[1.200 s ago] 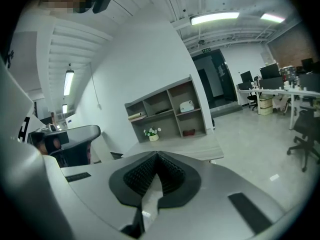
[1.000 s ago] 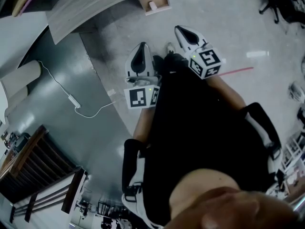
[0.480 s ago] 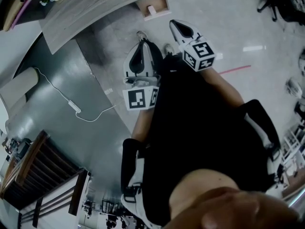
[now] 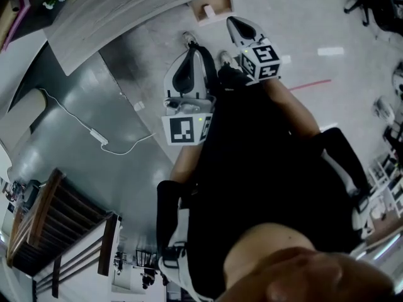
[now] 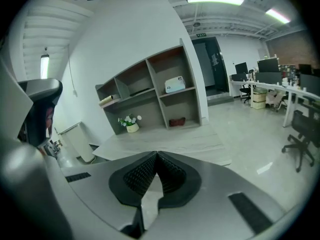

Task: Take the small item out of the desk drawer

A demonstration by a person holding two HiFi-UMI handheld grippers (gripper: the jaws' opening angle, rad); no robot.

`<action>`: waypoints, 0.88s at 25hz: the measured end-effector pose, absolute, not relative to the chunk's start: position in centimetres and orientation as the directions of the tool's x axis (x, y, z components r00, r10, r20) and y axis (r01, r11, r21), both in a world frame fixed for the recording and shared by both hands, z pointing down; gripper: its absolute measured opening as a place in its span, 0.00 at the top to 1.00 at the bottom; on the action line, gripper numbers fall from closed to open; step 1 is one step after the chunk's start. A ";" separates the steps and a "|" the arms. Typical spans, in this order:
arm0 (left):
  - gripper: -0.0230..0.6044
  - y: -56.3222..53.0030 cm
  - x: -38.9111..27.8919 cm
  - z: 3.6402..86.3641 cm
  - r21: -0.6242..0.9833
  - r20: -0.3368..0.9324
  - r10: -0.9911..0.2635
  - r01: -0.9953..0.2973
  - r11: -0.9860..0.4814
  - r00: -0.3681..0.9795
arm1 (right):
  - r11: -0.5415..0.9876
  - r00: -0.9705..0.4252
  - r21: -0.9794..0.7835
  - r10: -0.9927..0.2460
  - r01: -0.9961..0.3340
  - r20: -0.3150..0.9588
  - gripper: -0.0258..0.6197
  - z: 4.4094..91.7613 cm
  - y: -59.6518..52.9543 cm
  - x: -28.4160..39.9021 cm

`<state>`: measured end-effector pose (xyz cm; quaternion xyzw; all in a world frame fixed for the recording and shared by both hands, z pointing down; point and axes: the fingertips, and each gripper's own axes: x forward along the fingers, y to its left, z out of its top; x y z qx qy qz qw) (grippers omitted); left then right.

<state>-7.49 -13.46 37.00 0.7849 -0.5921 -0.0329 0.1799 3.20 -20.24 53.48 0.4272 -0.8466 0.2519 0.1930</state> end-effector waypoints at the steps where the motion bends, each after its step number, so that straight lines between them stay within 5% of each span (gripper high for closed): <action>1: 0.97 -14.1 -8.0 37.2 0.326 0.162 -0.942 -0.917 -0.231 0.295 | 0.500 -0.555 -0.266 -0.621 -0.824 0.553 0.96 54.4 -20.8 2.9; 6: 0.97 -16.9 -10.0 38.0 0.326 0.177 -0.938 -0.917 -0.230 0.298 | 0.473 -0.513 -0.253 -0.574 -0.844 0.638 0.95 59.9 -23.1 2.0; 22: 0.97 -21.6 -11.1 41.5 0.332 0.223 -0.923 -0.915 -0.230 0.313 | 0.443 -0.375 -0.231 -0.272 -0.866 0.886 0.70 80.2 -23.4 2.3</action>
